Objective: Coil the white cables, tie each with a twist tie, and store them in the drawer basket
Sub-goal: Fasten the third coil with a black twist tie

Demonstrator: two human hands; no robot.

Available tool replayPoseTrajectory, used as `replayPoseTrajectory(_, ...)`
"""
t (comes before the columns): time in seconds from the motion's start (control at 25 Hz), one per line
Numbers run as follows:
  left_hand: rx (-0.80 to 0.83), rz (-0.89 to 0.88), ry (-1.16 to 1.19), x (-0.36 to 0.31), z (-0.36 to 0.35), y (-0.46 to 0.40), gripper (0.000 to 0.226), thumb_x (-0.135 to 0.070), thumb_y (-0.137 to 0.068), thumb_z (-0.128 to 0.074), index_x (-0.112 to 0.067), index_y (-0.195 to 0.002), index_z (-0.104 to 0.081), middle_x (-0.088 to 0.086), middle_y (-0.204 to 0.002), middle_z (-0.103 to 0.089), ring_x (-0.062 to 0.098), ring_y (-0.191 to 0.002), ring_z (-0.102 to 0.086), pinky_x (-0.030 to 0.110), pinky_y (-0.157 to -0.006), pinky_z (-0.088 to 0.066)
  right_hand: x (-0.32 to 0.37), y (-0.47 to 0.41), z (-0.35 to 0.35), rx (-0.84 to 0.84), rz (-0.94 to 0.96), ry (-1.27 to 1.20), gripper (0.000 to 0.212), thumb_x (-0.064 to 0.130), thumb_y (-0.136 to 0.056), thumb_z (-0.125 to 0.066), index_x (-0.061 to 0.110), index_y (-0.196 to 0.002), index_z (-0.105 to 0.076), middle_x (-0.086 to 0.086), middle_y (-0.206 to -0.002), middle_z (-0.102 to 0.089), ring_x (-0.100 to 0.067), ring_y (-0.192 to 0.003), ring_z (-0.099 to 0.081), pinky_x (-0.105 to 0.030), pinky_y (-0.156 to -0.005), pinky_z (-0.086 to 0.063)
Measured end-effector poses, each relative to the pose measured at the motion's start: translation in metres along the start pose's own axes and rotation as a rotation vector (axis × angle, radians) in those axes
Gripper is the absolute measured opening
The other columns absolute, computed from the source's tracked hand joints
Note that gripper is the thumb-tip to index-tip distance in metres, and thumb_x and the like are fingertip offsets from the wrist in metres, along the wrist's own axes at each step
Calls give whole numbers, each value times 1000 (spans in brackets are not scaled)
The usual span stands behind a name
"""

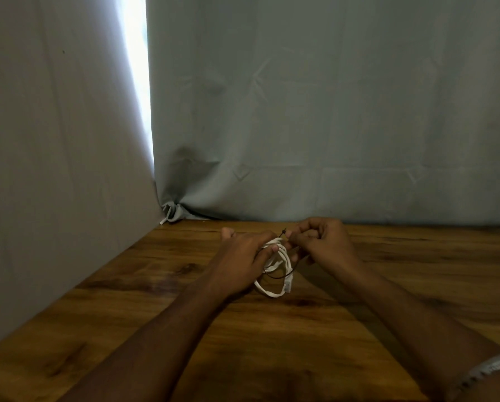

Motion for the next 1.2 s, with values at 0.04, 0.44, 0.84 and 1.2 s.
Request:
replayPoseTrajectory(0.04, -6, -2, 5, -1, 1, 0, 21, -43, -108, -42, -36, -104, -61, -15, -92, -72, 2, -85, -58, 38, -91, -27, 1, 1, -1, 2, -1, -3, 7, 4, -91, -74, 5, -85, -76, -6, -70, -77, -10, -52, -68, -16, -45, -47)
replayPoseTrajectory(0.44, 27, -45, 152, -5, -4, 3, 24, -47, -106, -41, -43, -117, -62, -21, -104, -73, -1, -100, -61, 37, -96, -29, -7, -1, -6, 106, -124, -19, 5, 17, -89, -78, 14, -92, -81, -1, -73, -77, -4, -55, -59, -18, -49, -42)
replayPoseTrajectory(0.84, 17, 29, 333, -6, -5, 4, 27, -50, -105, -43, -42, -125, -59, -22, -109, -73, -1, -107, -62, 52, -105, -37, 18, -6, 6, -38, 150, 125, 18, 15, -77, -88, 26, -69, -77, 10, -64, -75, -4, -57, -69, -16, -51, -50)
replayPoseTrajectory(1.2, -75, 43, 447, -10, 2, 3, 28, -50, -102, -50, -43, -123, -68, -24, -108, -76, 0, -105, -70, 58, -101, -46, 21, -3, 10, -82, 143, 49, 8, 15, -80, -86, 14, -76, -80, 3, -65, -76, -10, -57, -72, -16, -51, -50)
Point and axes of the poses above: each hand's wrist, its own y-axis away from the middle knuckle, its own z-axis out of the back of the hand, x = y × z, the point moved 9 cm from there along -y, towards the middle knuckle
